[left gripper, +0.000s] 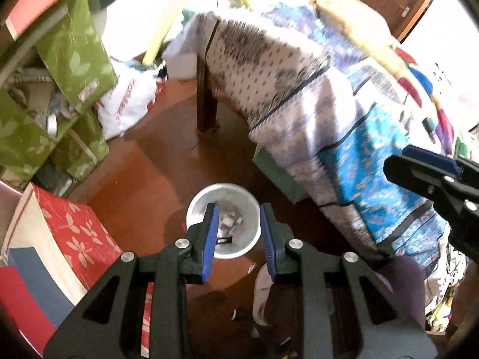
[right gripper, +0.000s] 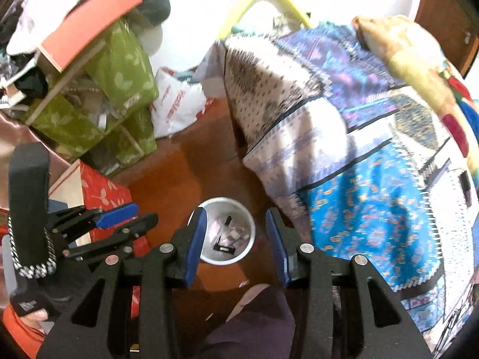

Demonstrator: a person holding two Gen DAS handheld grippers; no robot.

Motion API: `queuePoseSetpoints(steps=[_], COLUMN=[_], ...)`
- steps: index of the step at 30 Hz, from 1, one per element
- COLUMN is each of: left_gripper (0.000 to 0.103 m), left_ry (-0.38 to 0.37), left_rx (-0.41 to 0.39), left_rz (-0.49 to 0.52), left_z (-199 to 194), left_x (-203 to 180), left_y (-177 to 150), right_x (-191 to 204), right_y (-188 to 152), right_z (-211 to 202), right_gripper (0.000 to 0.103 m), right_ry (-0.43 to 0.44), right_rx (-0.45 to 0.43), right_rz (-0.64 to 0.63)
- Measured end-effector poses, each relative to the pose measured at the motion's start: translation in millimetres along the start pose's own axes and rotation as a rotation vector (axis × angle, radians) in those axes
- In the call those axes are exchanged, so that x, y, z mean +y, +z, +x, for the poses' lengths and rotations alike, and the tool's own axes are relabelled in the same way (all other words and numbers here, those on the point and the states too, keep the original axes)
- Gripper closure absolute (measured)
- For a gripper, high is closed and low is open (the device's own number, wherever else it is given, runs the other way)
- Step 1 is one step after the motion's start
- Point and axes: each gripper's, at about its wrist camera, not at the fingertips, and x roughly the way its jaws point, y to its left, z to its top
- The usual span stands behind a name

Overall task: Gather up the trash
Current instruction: 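Move both open tools back over the items on the bed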

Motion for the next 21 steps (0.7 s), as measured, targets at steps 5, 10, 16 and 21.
queuePoseSetpoints(steps=[5, 10, 16, 21], left_gripper=[0.075, 0.075, 0.075, 0.072], left_ry=[-0.002, -0.032, -0.090, -0.145], left_rx=[-0.106, -0.192, -0.268, -0.289], left_rz=[0.042, 0.100, 0.195, 0.259], left_z=[-42, -75, -97, -94], left_x=[-27, -67, -130, -185], left_y=[12, 24, 36, 45], right_x=[-20, -43, -85, -130], right_y=[-4, -8, -21, -37], right_z=[-47, -86, -133, -162], right_gripper=[0.065, 0.065, 0.065, 0.065], right_ry=[-0.002, -0.041, -0.104, -0.169], right_rx=[-0.106, -0.196, -0.297, -0.358], right_rz=[0.037, 0.072, 0.127, 0.188])
